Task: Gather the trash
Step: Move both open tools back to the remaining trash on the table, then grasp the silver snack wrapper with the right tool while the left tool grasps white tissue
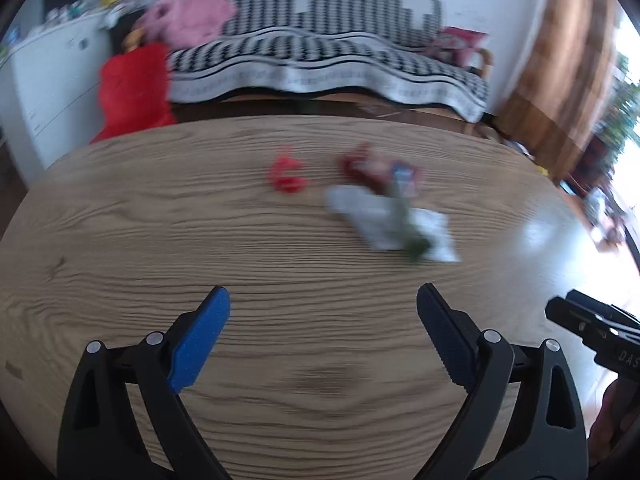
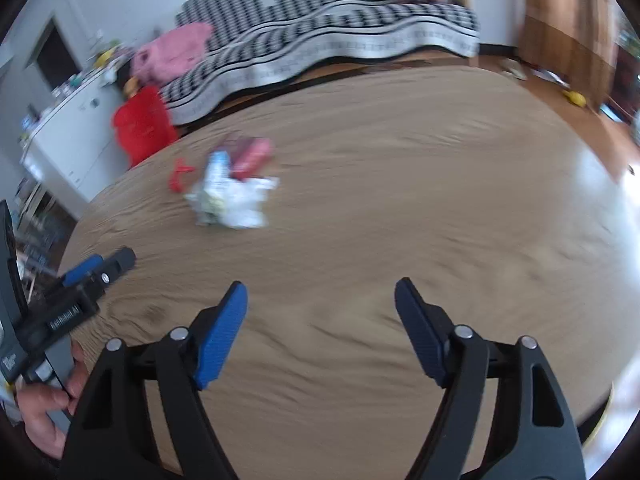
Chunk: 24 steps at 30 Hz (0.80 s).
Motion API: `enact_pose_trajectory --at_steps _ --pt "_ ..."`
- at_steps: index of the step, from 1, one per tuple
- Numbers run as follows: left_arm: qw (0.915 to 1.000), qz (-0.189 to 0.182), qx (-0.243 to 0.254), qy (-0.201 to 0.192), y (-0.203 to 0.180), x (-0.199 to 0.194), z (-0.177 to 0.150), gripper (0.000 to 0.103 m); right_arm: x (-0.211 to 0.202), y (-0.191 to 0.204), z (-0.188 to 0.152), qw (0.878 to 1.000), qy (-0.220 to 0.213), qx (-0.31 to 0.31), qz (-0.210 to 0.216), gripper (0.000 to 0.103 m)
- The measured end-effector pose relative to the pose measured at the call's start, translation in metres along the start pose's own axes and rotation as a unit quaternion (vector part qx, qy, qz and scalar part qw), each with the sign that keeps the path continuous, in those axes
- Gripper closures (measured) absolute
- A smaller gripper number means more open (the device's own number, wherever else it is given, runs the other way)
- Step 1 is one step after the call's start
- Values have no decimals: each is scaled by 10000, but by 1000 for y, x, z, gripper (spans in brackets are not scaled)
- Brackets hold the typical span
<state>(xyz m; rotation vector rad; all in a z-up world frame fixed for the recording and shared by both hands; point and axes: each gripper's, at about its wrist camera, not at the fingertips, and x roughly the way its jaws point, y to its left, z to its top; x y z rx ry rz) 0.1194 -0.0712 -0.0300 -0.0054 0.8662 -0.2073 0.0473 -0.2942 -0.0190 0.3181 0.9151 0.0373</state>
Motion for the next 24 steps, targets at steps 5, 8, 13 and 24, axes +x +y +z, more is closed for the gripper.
enact_pose_trajectory --at_steps 5,8,13,24 --pt "9994 132 -305 68 41 5 1 11 45 45 20 9995 41 -294 53 39" --pt "9991 208 -347 117 52 13 5 11 71 58 31 9995 80 -297 73 44" --pt "9986 256 -430 180 64 26 11 11 94 68 40 9990 -23 -425 -100 51" --pt "9986 161 -458 192 52 49 16 11 72 75 34 9960 -248 -853 31 98"
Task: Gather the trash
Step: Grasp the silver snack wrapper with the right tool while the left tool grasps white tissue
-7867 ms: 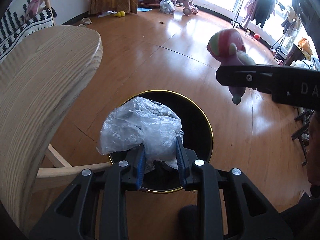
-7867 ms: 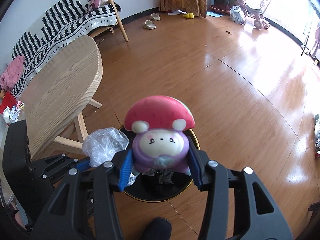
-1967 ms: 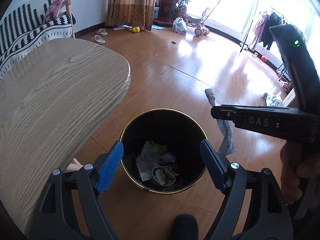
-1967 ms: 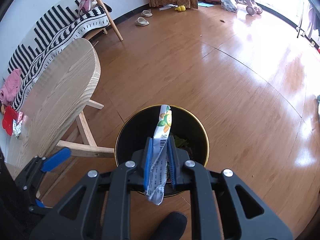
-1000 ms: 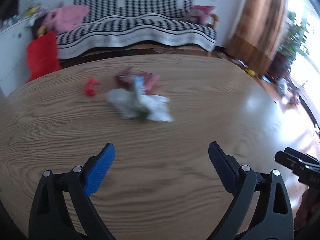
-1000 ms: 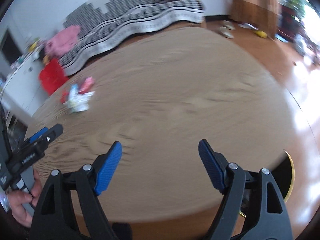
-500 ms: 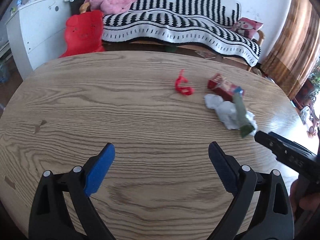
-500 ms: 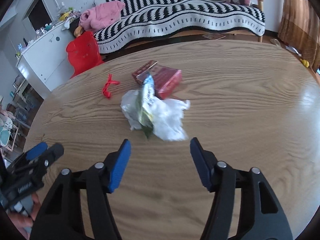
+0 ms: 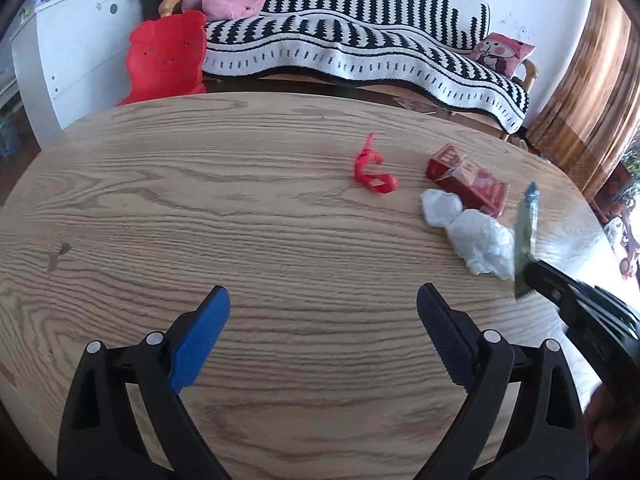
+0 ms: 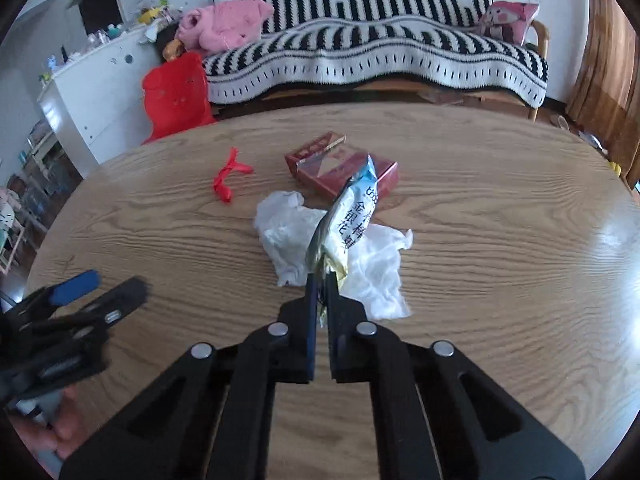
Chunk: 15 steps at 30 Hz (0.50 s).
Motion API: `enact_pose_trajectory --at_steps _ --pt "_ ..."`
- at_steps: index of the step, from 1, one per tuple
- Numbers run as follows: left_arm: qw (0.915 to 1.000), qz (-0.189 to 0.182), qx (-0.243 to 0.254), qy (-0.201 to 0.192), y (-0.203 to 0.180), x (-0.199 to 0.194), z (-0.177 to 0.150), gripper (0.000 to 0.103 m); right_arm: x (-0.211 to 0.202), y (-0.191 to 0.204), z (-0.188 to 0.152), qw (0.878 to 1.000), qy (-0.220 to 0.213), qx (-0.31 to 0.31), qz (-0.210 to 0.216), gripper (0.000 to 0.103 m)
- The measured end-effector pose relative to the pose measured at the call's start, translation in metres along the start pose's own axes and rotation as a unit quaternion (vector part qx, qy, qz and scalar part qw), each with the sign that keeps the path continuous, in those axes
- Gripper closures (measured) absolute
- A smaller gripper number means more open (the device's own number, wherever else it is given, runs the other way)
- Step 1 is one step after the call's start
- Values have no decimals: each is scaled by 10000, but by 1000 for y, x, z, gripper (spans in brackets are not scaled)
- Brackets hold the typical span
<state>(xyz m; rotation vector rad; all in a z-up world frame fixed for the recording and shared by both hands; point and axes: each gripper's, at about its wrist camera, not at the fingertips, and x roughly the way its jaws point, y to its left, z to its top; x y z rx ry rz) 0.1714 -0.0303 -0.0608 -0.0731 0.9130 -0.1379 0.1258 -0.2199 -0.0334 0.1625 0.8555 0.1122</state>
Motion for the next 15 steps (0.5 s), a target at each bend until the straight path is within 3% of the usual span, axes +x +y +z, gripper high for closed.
enact_pose_trajectory --at_steps 7,15 --pt "9989 -411 239 -56 -61 12 5 11 -67 -38 -24 9997 -167 163 41 98" --pt "9983 -523 246 57 -116 34 16 9 -109 -89 -63 9992 -81 238 -320 98"
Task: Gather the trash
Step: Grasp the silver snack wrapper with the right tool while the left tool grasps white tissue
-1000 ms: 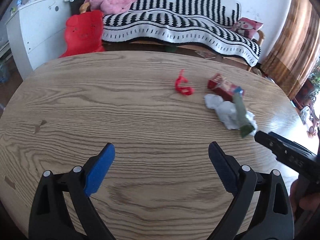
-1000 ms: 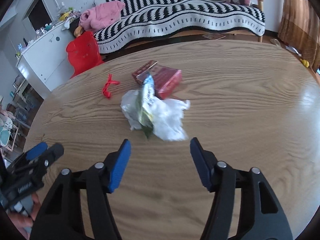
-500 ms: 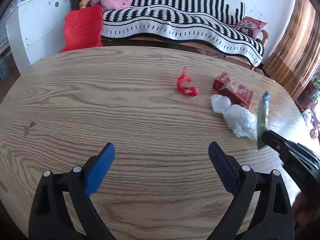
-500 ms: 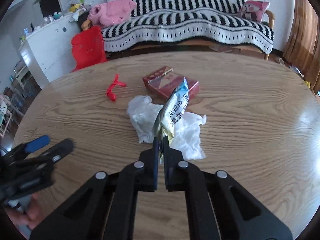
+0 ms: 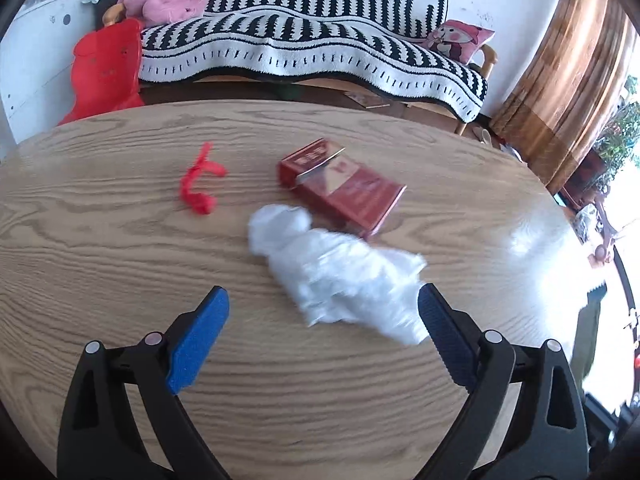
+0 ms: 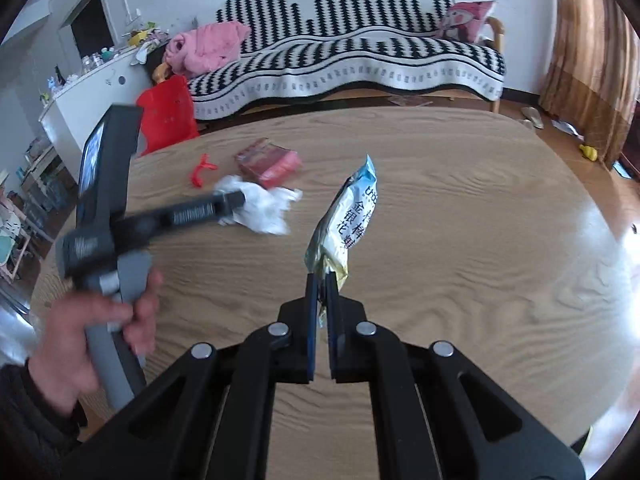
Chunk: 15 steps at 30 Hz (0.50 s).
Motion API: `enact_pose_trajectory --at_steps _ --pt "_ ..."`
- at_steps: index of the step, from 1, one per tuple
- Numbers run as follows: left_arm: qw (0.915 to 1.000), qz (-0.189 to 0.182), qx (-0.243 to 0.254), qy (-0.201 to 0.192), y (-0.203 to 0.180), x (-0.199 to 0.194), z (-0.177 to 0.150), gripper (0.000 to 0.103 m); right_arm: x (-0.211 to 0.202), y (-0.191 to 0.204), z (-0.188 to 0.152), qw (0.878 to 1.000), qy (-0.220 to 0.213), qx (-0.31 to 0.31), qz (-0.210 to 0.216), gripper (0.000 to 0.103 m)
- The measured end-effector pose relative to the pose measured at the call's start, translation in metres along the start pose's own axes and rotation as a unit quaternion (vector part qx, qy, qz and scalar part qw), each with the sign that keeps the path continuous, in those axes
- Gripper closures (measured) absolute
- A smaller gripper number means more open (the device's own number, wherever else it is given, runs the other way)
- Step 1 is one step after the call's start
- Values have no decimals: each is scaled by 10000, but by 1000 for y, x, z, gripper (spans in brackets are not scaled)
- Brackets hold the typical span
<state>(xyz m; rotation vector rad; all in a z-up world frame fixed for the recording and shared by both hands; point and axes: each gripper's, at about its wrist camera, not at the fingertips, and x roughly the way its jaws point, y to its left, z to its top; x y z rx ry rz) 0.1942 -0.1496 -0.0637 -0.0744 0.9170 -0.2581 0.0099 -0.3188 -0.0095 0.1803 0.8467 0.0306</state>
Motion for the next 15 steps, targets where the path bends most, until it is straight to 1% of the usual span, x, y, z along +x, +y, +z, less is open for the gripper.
enact_pose_trajectory --at_steps 6,8,9,10,11,12,13,15 --pt "9993 110 -332 139 -6 20 3 9 -24 -37 -21 9998 21 106 -185 98" --pt "9992 195 -314 151 -7 23 2 14 -32 -47 -26 9996 6 123 -242 98" --pt "9992 218 -284 160 -7 24 2 37 -37 -52 -29 9995 -2 143 -280 98" --pt "9989 411 -172 108 -9 22 0 69 -42 -57 -32 9993 -12 168 -320 98" --pt "9989 426 -141 154 -9 22 -2 85 -45 -61 -34 9992 -20 194 -343 98" --pt "9991 340 -199 174 -8 20 -3 91 -49 -64 -34 9991 -31 218 -367 98" --pt "9990 296 -263 182 -7 19 -4 94 -56 -68 -37 9989 -57 240 -405 98" --pt "9991 297 -264 160 -9 12 -5 95 -64 -74 -39 9986 -95 271 -449 98"
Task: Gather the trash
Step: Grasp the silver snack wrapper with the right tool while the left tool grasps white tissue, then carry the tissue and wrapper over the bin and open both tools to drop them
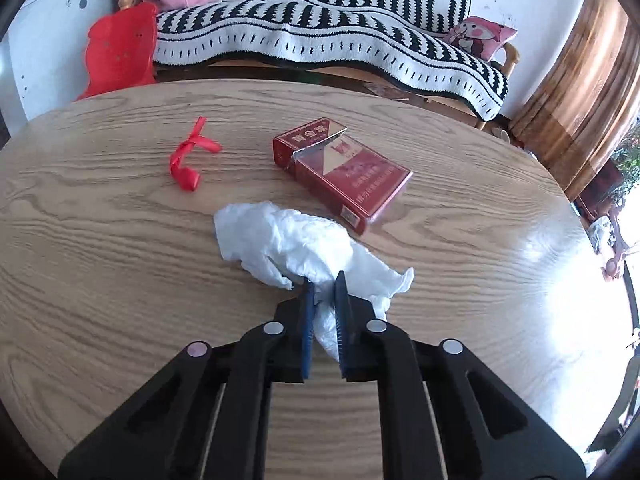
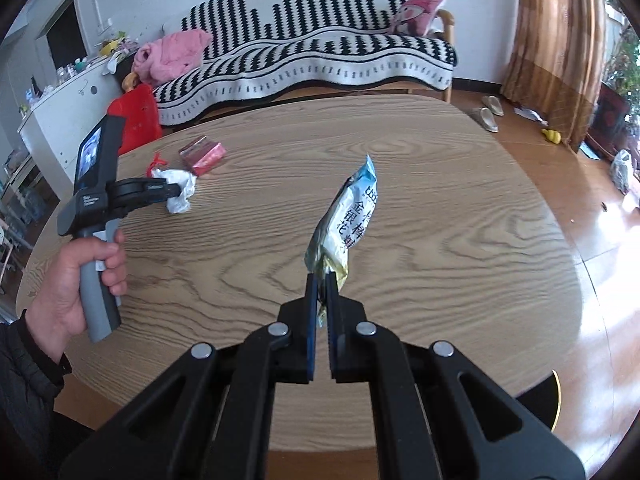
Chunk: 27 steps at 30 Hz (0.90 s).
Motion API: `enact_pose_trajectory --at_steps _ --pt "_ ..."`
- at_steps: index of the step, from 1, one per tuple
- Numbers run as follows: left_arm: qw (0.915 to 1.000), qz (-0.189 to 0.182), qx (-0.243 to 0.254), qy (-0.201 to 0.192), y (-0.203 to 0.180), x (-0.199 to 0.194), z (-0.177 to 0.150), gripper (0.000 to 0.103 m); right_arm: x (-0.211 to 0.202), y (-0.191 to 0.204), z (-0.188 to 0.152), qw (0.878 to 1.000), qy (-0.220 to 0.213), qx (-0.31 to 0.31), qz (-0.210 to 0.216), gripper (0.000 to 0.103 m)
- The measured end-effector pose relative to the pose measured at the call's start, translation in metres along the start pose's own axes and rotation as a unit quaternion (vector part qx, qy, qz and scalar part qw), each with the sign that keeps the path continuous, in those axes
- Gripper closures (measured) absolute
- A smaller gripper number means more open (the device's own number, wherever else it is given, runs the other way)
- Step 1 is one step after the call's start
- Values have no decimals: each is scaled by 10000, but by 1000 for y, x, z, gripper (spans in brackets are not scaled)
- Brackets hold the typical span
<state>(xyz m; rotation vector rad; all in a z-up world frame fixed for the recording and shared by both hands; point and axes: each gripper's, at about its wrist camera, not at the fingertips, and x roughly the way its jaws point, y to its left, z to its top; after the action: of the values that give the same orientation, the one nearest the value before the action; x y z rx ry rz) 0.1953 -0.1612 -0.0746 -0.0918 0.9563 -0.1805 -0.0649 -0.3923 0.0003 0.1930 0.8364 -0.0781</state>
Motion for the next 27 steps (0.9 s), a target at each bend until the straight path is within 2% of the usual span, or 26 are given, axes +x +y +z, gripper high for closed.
enact_pose_trajectory --at_steps 4,8,11,14,19,23,27 --pt "9998 -112 171 -79 -13 -20 -6 95 -19 -18 -11 9998 -66 104 -157 98" --pt "9966 -509 633 -126 -52 -51 -29 95 -37 -53 -26 9985 -95 384 -381 98" --pt "9898 -812 1149 -207 -92 -73 -57 95 -51 -87 -42 9964 -103 595 -603 98" --pt "9791 -1207 1628 -185 -138 -92 -91 95 -67 -127 -62 9926 -116 869 -837 98" --pt "9524 -1858 2410 -153 -213 -118 -150 95 -84 -195 -103 9831 -43 1432 -1139 98" --pt "9211 -2374 3084 -64 -270 -135 -204 95 -88 -242 -134 9733 88 1907 -1272 98" --pt "8959 -2688 3535 138 -308 -135 -247 95 -90 -271 -157 9658 213 2233 -1301 98"
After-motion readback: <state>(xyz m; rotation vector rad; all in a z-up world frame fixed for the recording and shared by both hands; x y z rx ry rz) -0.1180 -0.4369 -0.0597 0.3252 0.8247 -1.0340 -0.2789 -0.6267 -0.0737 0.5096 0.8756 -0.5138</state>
